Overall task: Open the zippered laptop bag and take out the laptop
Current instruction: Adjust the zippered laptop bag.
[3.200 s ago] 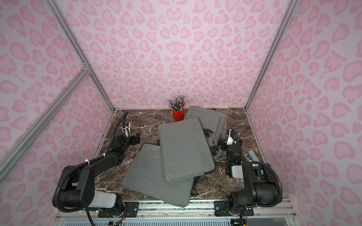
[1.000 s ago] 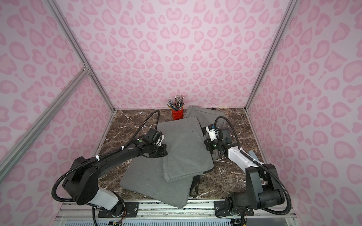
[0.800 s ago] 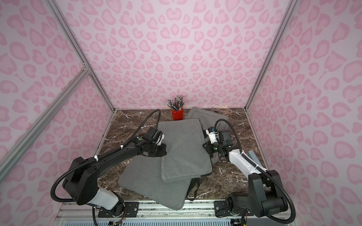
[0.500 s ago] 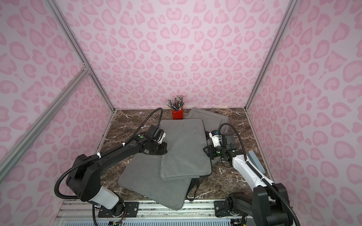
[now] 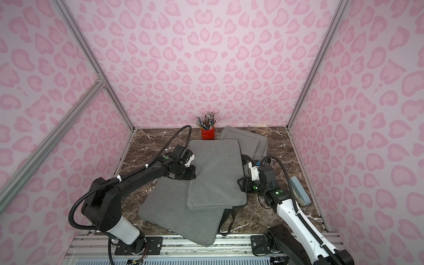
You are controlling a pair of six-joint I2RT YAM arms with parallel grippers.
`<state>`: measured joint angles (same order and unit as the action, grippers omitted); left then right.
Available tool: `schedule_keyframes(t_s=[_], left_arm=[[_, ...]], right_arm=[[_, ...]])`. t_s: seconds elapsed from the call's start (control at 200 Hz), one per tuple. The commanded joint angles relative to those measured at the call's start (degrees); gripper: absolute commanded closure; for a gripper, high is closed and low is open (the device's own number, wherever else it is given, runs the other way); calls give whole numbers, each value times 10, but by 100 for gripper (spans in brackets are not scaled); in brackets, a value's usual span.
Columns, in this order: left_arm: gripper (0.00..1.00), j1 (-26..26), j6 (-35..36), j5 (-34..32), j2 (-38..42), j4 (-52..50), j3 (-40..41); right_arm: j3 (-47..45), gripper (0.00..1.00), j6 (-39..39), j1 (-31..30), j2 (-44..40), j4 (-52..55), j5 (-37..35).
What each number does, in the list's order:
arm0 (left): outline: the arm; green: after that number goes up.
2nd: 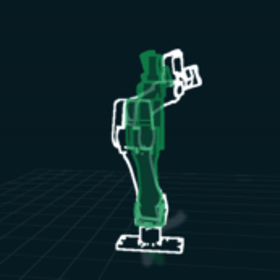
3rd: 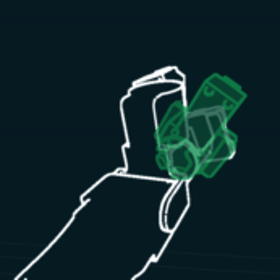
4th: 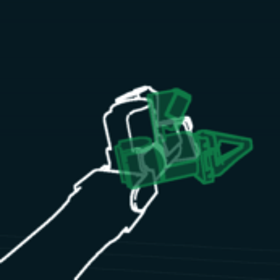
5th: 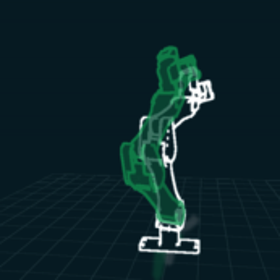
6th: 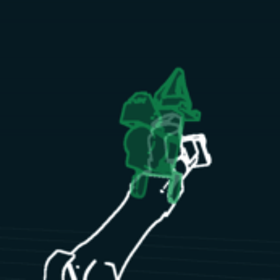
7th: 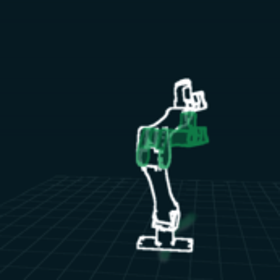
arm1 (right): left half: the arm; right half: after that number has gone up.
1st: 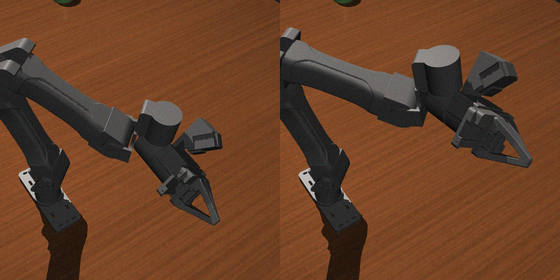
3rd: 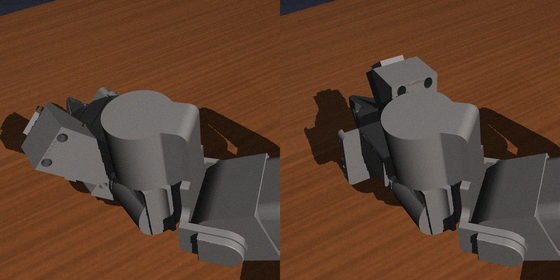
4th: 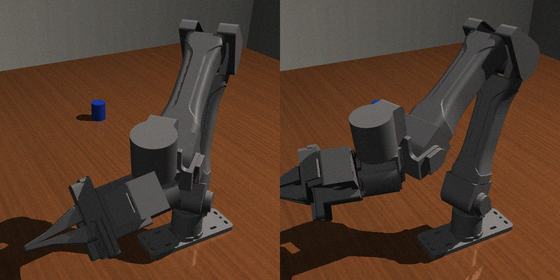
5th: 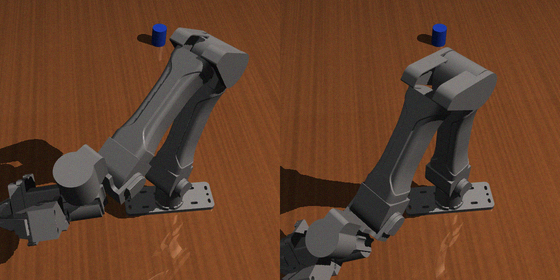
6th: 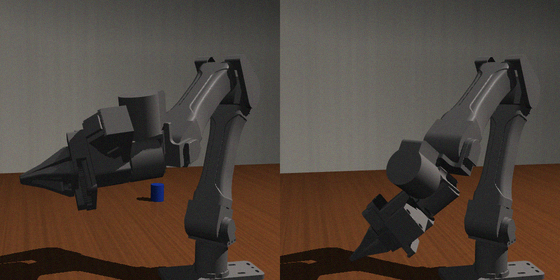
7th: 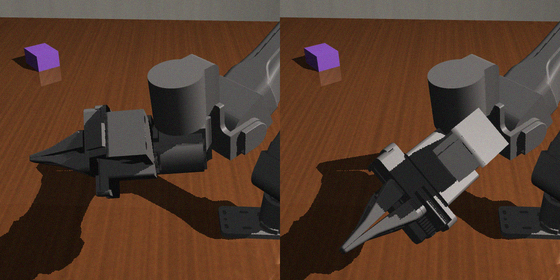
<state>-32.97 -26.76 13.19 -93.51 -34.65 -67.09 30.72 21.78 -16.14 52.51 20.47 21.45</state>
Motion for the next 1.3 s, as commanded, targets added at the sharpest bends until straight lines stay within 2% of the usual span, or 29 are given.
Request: schedule_keyframes(t_s=[0.0, 0.175, 0.315, 0.455, 0.635, 0.825, 0.92, 1.19, 1.295], left_arm=[[98, 4, 10, -8, -5, 23, -7], [98, 4, 15, 1, -9, 25, -3], [98, 4, 16, 13, -17, 28, -5], [98, 4, 16, 19, -19, 27, -12], [98, 4, 24, 15, -13, 12, -28], [98, 5, 39, -1, 6, -19, -64], [98, 21, 57, -7, 4, -47, -94], [98, 100, 117, -10, -7, -139, -159], [98, 132, 143, -43, -9, -167, -180]], right_arm=[[-23, 35, 41, -2, 18, -19, -3], [-49, 38, 29, -2, 51, -56, 8], [-43, 47, 26, -5, 83, -99, 104], [-28, 70, 15, -7, 96, -90, 114], [-11, 100, 16, -7, 69, -68, 103], [31, 100, 26, -13, 23, -45, 108], [44, 100, 49, -29, 14, -69, 118], [78, 100, 137, -132, 45, -163, 72], [82, 100, 161, -183, 78, -205, 36]])
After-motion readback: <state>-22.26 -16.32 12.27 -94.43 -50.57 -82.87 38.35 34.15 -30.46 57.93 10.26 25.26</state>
